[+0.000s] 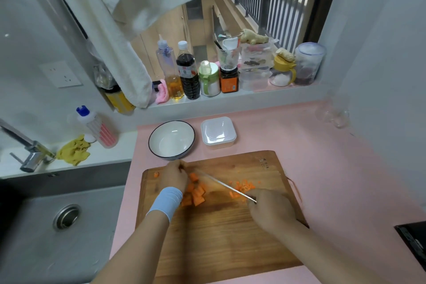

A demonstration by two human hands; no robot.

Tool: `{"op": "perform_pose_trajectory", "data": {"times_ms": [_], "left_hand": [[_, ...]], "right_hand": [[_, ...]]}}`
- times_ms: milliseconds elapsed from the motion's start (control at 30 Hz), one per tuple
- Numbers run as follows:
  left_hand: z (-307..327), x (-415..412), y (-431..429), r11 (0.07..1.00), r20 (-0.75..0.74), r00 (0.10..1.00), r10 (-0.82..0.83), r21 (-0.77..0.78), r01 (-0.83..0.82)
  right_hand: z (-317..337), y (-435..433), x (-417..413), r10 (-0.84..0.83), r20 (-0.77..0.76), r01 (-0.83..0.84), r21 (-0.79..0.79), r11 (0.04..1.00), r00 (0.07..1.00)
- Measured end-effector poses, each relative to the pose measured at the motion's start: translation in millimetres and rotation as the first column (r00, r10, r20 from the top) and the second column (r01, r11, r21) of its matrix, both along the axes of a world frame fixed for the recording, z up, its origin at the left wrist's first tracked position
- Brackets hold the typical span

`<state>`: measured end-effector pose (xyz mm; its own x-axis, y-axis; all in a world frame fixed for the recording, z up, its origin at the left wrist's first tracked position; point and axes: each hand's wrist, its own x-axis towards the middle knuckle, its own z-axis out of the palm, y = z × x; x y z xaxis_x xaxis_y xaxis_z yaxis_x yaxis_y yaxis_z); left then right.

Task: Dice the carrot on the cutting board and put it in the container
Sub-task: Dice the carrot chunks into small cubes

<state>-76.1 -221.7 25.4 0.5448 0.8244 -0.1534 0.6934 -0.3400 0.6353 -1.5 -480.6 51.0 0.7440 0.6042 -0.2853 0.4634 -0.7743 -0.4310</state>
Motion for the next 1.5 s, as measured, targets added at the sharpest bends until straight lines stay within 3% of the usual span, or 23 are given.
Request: {"op": "perform_pose_trajectory", "data": {"times_ms": [133,267,367,533,700,867,967,1067,1167,1300,1433,1500], "left_hand": [[-21.8,-25.3,6.4,0.975,-0.306,0.929,-0.207,0.009,0.220],[-35.8,-34.0,-3.8,0.820,-0.400,0.796,-0.454,0.163,0.549],[-38.8,-31.1,-7.9,0.735,-0.449,0.744,-0.495,0.240,0.634],[-42.3,-32.1,-7.0,0.741,-0.380,0.761,-0.526,0.234,0.629],[-40.7,-29.7,-13.5,0.762,-0.200,0.796,-0.572,0.232,0.605],[-47.7,-20.8,-37.9,0.660,-0.127,0.690,-0.713,0.211,0.721],[-60.0,-20.3,-31.7,0.737,-0.040,0.780,-0.624,0.299,0.605],[-70.2,-22.0,-12.0,0.756,-0.137,0.853,-0.503,0.409,0.511],[-71.5,-24.7,-0.3,0.687,-0.251,0.809,-0.531,0.432,0.585],[-64.9,-24.9,0.6,0.679,-0.274,0.798,-0.537,0.422,0.601],[-72.0,-17.1,-7.6,0.676,-0.159,0.763,-0.627,0.376,0.633],[-75.0,-11.8,-12.7,0.750,-0.066,0.802,-0.594,0.313,0.582]], "right_hand": [[-3.0,28.3,-20.7,-0.144,-0.168,0.146,0.000,0.989,0.975],[-8.6,45.6,-35.7,-0.201,-0.275,0.218,0.031,0.976,0.940],[-13.2,50.5,-43.8,-0.243,-0.291,0.263,0.030,0.964,0.925],[-14.6,48.4,-49.0,-0.320,-0.315,0.347,0.033,0.937,0.894],[-9.2,40.6,-42.3,-0.399,-0.274,0.416,0.004,0.909,0.875],[-2.5,35.2,-37.7,-0.425,-0.235,0.430,-0.029,0.902,0.874],[2.3,35.2,-39.3,-0.390,-0.240,0.399,-0.012,0.917,0.889],[6.2,38.5,-43.1,-0.356,-0.242,0.373,0.024,0.928,0.902],[5.7,41.9,-46.5,-0.326,-0.248,0.346,0.039,0.938,0.912],[1.2,44.1,-48.0,-0.304,-0.254,0.320,0.025,0.947,0.918],[-0.5,41.8,-45.0,-0.296,-0.253,0.308,0.007,0.951,0.921],[-1.2,38.3,-42.5,-0.296,-0.250,0.306,0.001,0.952,0.922]]}}
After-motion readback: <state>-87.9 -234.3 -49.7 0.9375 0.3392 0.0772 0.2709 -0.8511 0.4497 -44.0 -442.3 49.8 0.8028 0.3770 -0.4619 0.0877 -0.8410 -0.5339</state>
